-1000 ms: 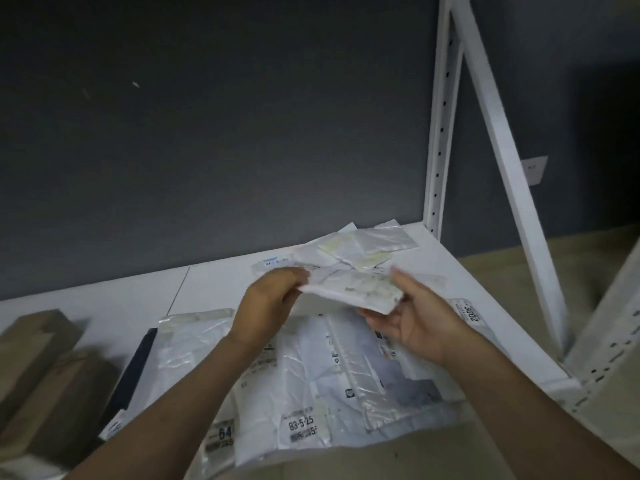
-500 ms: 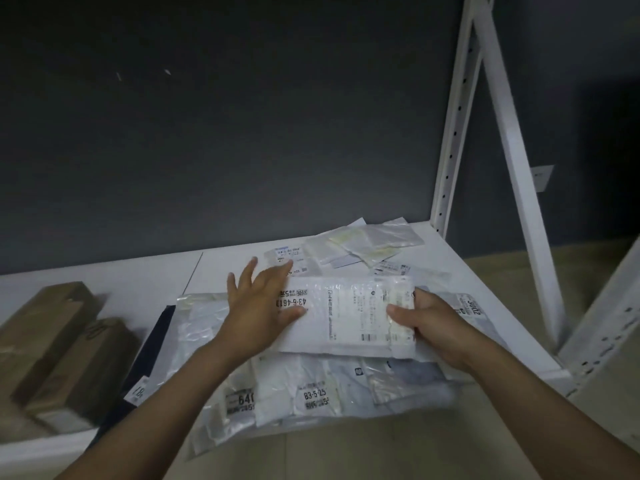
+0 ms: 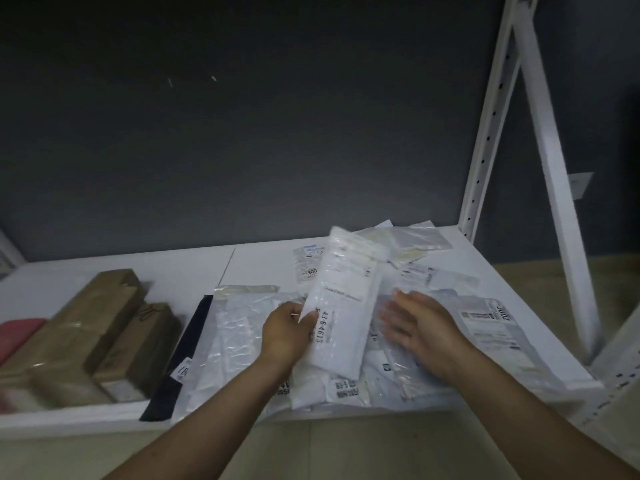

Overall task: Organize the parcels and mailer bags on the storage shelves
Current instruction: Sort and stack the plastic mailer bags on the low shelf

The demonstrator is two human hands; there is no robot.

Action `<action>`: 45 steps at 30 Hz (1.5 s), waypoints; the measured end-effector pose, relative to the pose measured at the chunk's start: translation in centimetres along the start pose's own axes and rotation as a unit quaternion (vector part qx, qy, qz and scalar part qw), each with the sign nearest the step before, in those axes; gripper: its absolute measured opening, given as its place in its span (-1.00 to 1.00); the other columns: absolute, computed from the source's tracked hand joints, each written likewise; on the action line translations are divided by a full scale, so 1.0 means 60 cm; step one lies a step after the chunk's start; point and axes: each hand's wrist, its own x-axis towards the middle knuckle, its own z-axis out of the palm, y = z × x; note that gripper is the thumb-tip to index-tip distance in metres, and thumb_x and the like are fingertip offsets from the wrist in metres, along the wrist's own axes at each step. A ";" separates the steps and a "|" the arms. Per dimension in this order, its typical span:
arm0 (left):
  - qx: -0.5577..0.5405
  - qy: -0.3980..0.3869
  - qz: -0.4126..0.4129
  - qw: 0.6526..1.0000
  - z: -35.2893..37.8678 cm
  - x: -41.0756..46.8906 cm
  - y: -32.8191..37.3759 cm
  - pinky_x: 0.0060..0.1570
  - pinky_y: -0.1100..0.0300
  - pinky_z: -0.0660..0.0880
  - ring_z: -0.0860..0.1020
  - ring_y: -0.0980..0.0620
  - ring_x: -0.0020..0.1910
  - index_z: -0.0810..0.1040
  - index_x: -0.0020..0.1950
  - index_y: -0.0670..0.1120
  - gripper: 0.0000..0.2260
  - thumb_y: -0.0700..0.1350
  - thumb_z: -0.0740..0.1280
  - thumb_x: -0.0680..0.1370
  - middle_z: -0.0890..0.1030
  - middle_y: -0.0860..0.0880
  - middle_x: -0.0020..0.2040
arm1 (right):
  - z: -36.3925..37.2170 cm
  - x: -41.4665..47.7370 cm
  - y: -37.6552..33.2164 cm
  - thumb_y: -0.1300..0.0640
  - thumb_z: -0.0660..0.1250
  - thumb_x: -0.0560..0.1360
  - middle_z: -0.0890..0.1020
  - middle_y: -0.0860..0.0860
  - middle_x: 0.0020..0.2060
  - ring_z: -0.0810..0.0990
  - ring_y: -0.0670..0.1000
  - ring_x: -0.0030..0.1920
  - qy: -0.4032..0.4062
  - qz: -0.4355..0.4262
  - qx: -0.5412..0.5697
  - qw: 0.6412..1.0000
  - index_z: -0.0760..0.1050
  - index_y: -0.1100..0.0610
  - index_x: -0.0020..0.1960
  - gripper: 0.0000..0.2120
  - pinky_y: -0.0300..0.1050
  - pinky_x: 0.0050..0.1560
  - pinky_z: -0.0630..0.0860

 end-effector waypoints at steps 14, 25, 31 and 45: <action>-0.177 -0.032 -0.082 0.980 -0.074 -0.025 -0.083 -0.22 0.17 0.60 0.65 0.00 -0.22 0.58 -0.10 -0.17 -0.89 -0.15 0.34 0.56 0.68 -0.07 -0.19 | 0.105 -0.041 0.111 0.02 0.41 0.48 0.51 -0.12 0.12 0.55 -0.13 0.09 -0.115 -0.018 -0.364 0.924 0.24 -0.15 0.38 -0.45 -0.20 0.02 0.55; 0.332 -0.253 0.256 0.872 -0.097 -0.010 -0.197 0.48 0.07 -0.12 -0.14 0.02 0.55 -0.11 0.58 0.09 0.07 0.61 0.06 0.22 -0.11 0.07 0.57 | 0.050 -0.019 0.101 0.37 0.21 0.52 0.55 0.05 0.24 0.52 -0.02 0.11 0.039 -0.110 -0.588 0.800 0.52 0.09 0.27 -0.61 -0.29 -0.02 0.37; 0.410 -0.269 0.319 0.811 -0.117 0.029 -0.240 0.42 -0.26 -0.21 -0.35 -0.09 0.51 -0.41 0.42 0.33 -0.07 0.59 0.08 0.28 -0.36 0.13 0.52 | 0.031 -0.028 0.149 0.24 0.19 0.59 0.50 0.17 0.25 0.51 0.08 0.22 -0.006 -0.098 -0.682 0.725 0.40 0.12 0.41 -0.61 -0.31 0.07 0.30; 0.395 -0.325 0.249 0.822 -0.171 0.060 -0.238 0.40 -0.25 -0.32 -0.41 -0.13 0.47 -0.28 0.40 0.46 -0.07 0.57 0.17 0.18 -0.36 0.11 0.47 | 0.085 -0.003 0.181 0.25 0.19 0.59 0.42 0.14 0.36 0.40 0.07 0.35 0.014 -0.078 -0.653 0.753 0.36 0.14 0.44 -0.58 -0.27 0.24 0.26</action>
